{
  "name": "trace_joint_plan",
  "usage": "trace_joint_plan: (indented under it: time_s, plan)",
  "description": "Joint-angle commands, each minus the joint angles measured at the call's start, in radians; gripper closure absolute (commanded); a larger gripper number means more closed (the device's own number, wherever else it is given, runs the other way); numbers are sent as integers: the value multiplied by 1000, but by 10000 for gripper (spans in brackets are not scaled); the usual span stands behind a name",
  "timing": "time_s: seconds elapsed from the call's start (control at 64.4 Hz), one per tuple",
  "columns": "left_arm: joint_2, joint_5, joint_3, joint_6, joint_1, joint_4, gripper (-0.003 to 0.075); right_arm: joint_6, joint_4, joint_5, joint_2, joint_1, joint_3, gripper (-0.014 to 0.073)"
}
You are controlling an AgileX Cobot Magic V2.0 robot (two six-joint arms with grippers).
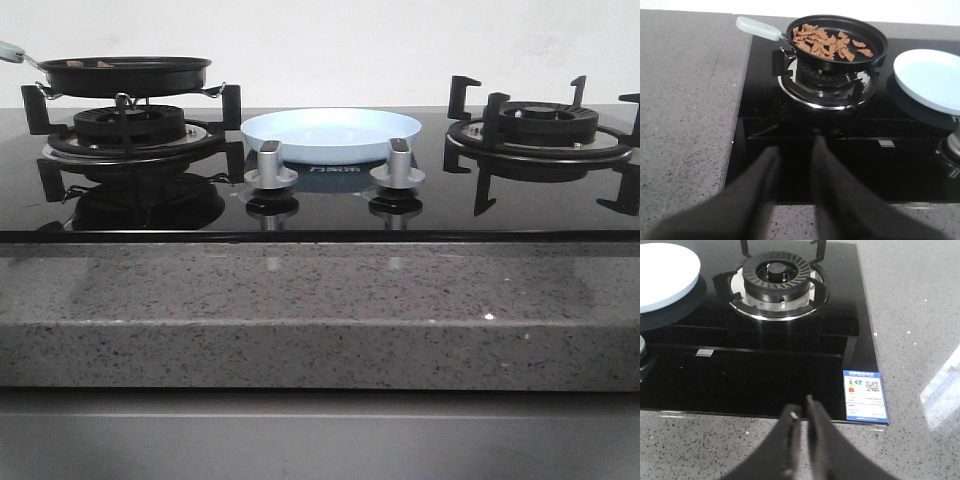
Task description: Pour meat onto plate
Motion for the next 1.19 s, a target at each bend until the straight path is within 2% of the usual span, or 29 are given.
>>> trace_joint_plan:
  time_s: [0.0, 0.047, 0.109, 0.341, 0.605, 0.838, 1.024, 1.179]
  plan:
    - [9, -73, -35, -1, 1, 9, 268, 0, -1, -62, 18, -2, -30, 295]
    - [9, -76, -35, -1, 1, 9, 223, 0, 15, -61, 24, -2, -30, 209]
    - [9, -76, -35, -1, 1, 9, 215, -2, 49, -61, 41, 1, -34, 163]
    - [9, -76, -35, -1, 1, 9, 280, -91, 177, 23, 222, 65, -159, 235]
    - [9, -76, -35, -1, 1, 9, 336, -124, 241, 97, 490, 128, -376, 235]
    - [9, -76, -35, -1, 1, 9, 336, -151, 272, 142, 692, 129, -569, 235]
    - [9, -76, -35, -1, 1, 9, 336, -257, 392, 196, 847, 129, -722, 235]
    - [9, -76, -35, -1, 1, 9, 336, -285, 454, 209, 971, 129, -836, 235]
